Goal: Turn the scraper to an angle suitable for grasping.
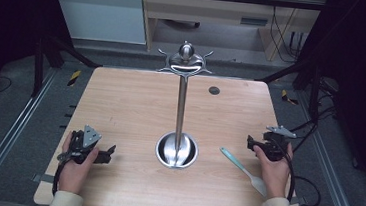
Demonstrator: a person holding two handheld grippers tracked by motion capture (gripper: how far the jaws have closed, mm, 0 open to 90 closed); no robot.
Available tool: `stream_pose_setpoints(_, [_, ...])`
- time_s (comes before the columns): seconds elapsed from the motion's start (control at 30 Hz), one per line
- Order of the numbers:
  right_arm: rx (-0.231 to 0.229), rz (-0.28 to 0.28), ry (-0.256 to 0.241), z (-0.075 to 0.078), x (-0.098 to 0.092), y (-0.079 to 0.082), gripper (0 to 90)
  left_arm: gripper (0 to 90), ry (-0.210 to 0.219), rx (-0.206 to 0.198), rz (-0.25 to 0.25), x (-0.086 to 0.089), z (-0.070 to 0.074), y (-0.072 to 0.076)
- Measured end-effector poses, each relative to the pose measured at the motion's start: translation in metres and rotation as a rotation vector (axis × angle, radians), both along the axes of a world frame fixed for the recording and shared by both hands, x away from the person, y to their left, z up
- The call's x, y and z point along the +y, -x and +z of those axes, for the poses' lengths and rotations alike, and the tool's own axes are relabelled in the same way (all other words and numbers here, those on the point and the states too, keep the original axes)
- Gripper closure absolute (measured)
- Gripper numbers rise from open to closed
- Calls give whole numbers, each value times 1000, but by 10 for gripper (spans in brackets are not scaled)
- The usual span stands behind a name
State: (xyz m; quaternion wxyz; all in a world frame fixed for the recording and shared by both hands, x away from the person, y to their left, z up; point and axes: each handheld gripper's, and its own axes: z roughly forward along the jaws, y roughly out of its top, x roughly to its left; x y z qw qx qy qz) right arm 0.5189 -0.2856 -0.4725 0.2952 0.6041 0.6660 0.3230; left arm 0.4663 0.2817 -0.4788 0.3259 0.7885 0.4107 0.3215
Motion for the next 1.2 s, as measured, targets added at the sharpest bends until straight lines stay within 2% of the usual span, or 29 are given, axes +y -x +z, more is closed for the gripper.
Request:
stream_pose_setpoints(0.03, [0, 0, 0, 0, 0, 0, 161, 27, 0, 0, 0, 0, 0, 0])
stream_pose_setpoints(0.07, [4, 15, 27, -1, 4, -1, 188, 27, 1, -2, 0, 0, 0, 0])
stream_pose_setpoints(0.1, [13, 18, 22, -1, 7, 0, 201, 27, -1, -3, 0, -1, 0, 0])
stream_pose_setpoints(0.17, [5, 45, 82, -3, 9, -1, 233, 27, -4, -3, 0, -1, 0, 0])
stream_pose_setpoints(0.27, [14, 43, 92, -2, 15, 0, 284, 27, -7, -1, 0, -1, 0, 0])
stream_pose_setpoints(0.33, [1, 68, 124, -2, 15, 0, 325, 27, -6, -1, 1, 0, 0, 0])
stream_pose_setpoints(0.37, [8, 63, 108, -1, 17, 1, 375, 27, -7, -1, 0, -1, 0, 0])
stream_pose_setpoints(0.43, [2, 81, 106, 1, 19, 2, 454, 28, -10, 1, -2, -1, 0, 0])
stream_pose_setpoints(0.47, [-9, 110, 124, 1, 18, 2, 510, 28, -10, 1, -2, -1, 0, 0])
stream_pose_setpoints(0.5, [-7, 107, 104, 2, 21, 4, 562, 28, -10, 1, -3, -2, -1, 0])
stream_pose_setpoints(0.57, [-16, 137, 103, 4, 22, 5, 645, 28, -11, 2, -3, -2, -1, 0])
stream_pose_setpoints(0.67, [-13, 179, 103, 5, 26, 7, 736, 28, -13, 6, 0, -1, -1, 0])
stream_pose_setpoints(0.73, [-6, 194, 104, 4, 29, 7, 754, 29, -12, 6, 1, -1, -1, 0])
stream_pose_setpoints(0.8, [22, 235, 126, 2, 37, 7, 793, 29, -15, 7, 0, -2, -2, 0])
stream_pose_setpoints(0.87, [15, 253, 142, 2, 42, 8, 810, 29, -14, 6, 0, -2, -1, 0])
stream_pose_setpoints(1.13, [26, 304, 136, 1, 55, 11, 894, 29, -14, 3, 23, 4, 0, 0])
stream_pose_setpoints(1.2, [51, 329, 147, -3, 58, 10, 900, 29, -16, 4, 19, 2, 0, 0])
